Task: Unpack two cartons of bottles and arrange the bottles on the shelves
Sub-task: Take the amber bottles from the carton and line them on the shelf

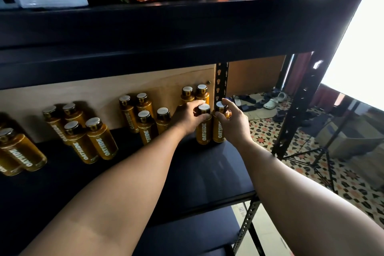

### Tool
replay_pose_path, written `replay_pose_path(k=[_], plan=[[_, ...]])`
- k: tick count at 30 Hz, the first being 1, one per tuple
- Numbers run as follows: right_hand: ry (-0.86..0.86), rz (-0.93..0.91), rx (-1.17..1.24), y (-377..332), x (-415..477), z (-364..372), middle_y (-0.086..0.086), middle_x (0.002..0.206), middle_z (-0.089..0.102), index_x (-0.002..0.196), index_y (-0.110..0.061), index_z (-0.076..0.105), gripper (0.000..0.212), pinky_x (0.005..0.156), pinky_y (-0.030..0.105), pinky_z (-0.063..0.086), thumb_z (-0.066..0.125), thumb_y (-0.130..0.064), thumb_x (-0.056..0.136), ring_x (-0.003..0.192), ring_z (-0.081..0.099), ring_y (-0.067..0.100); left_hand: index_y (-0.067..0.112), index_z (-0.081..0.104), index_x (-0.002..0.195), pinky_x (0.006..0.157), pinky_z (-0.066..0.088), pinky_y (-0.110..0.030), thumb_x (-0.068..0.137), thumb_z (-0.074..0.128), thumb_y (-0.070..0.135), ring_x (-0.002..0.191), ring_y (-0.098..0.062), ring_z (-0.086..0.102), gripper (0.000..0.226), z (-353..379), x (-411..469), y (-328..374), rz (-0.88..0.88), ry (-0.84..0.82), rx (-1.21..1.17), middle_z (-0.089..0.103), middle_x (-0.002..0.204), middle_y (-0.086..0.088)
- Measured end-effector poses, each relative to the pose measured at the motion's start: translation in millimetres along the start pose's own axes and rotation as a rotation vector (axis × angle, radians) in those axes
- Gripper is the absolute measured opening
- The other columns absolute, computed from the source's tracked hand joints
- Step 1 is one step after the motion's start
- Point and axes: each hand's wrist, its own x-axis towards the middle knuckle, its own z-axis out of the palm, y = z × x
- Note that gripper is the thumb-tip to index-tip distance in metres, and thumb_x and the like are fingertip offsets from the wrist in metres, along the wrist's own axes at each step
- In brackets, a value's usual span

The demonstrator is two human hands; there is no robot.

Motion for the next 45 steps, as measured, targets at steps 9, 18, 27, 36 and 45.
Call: replay_pose_path(k=[9, 18, 27, 36, 45], plan=[[-0.003, -0.001, 0.006, 0, -1, 0, 0.005, 0.146, 0.055, 0.151, -0.036, 0.044, 0.053, 0.087, 0.033, 0.050, 0.063, -0.033, 0.101, 0.124, 0.058, 0.023, 0.021, 0.040, 0.151, 0.099, 0.035, -0.028, 0.098, 0.064, 0.033, 0.141, -0.026, 0.041, 0.060, 0, -2, 1, 0.015, 0.028, 0.031, 0.035, 0.159, -0.004], [-0.011, -0.010, 0.002, 1, -2, 0, 0.003, 0.149, 0.053, 0.152, -0.035, 0.042, 0.055, 0.089, 0.031, 0.047, 0.063, -0.031, 0.101, 0.131, 0.054, 0.023, 0.021, 0.037, 0.153, 0.108, 0.037, -0.035, 0.099, 0.063, 0.031, 0.142, -0.027, 0.039, 0.061, -1, -5, 2, 0.018, 0.015, 0.081, 0.033, 0.161, -0.004], [0.038, -0.049, -0.020, -3, -11, -4, 0.002, 0.157, 0.042, 0.154, -0.031, 0.041, 0.063, 0.112, 0.048, 0.044, 0.068, -0.035, 0.097, 0.142, 0.043, 0.022, 0.028, 0.041, 0.151, 0.102, 0.046, -0.036, 0.095, 0.068, 0.034, 0.135, -0.024, 0.049, 0.063, -5, -16, -3, 0.054, 0.112, 0.195, 0.043, 0.156, -0.001], [-0.161, 0.091, -0.143, -29, -62, -17, 0.001, 0.125, 0.062, 0.143, -0.028, 0.053, 0.047, 0.077, 0.029, 0.046, 0.063, -0.041, 0.099, 0.101, 0.058, 0.017, 0.022, 0.059, 0.136, 0.086, 0.051, -0.029, 0.092, 0.070, 0.039, 0.110, -0.021, 0.063, 0.049, -30, -64, -4, 0.051, 0.062, 0.178, 0.065, 0.123, -0.004], [-0.655, 0.061, -0.349, -27, -154, -3, 0.008, 0.122, 0.068, 0.126, -0.012, 0.067, 0.030, 0.083, 0.036, 0.054, 0.066, -0.026, 0.099, 0.097, 0.065, 0.026, 0.022, 0.053, 0.142, 0.081, 0.056, -0.031, 0.090, 0.071, 0.042, 0.094, -0.016, 0.067, 0.059, -57, -164, -19, -0.122, -0.527, 0.318, 0.067, 0.121, -0.007]])
